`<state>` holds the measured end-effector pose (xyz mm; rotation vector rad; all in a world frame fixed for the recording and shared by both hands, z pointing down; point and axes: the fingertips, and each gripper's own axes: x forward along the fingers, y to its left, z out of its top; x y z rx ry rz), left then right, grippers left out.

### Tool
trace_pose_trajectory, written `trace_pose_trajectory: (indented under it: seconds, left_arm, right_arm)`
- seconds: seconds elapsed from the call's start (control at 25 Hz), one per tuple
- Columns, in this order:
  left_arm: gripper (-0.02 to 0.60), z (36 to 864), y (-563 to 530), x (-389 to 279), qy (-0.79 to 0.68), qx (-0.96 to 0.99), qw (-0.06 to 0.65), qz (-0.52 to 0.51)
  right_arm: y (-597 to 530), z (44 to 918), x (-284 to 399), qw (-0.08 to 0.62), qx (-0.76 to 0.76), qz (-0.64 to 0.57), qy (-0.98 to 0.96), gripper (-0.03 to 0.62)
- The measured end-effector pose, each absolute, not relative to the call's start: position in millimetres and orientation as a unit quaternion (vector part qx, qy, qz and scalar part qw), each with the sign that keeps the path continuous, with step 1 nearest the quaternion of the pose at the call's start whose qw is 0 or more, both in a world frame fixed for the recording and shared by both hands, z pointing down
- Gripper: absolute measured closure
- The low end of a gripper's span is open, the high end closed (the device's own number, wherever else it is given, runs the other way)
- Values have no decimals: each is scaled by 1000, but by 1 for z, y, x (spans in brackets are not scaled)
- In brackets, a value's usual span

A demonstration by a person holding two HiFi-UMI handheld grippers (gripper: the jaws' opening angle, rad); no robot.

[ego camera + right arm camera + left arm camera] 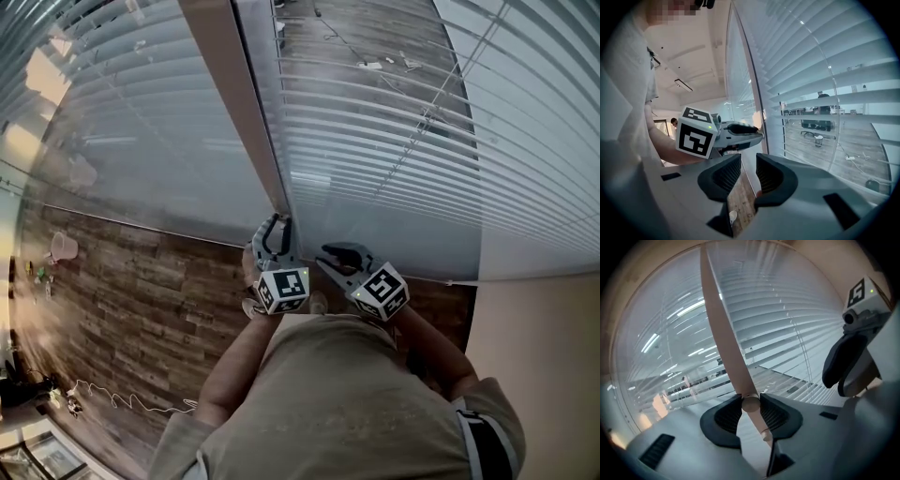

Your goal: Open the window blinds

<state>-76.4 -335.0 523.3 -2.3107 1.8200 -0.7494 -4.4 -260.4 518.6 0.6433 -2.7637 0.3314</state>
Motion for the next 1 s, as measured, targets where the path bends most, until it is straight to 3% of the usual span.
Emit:
trace_pose_trajectory:
  seconds: [0.44,0.68,1.0]
  left_arm:
    - [448,531,-333,-71,585,-719,171,-335]
    - [448,549,-329,-67,546,-660,290,-427]
    - [446,550,-328,-67,517,-630,348,-464]
  right_arm:
    - [-257,529,-2,139,220,119,-958,488]
    - [-253,544,0,134,220,124,-958,488]
    - [-249,544,-3,134,217,126,-959,488]
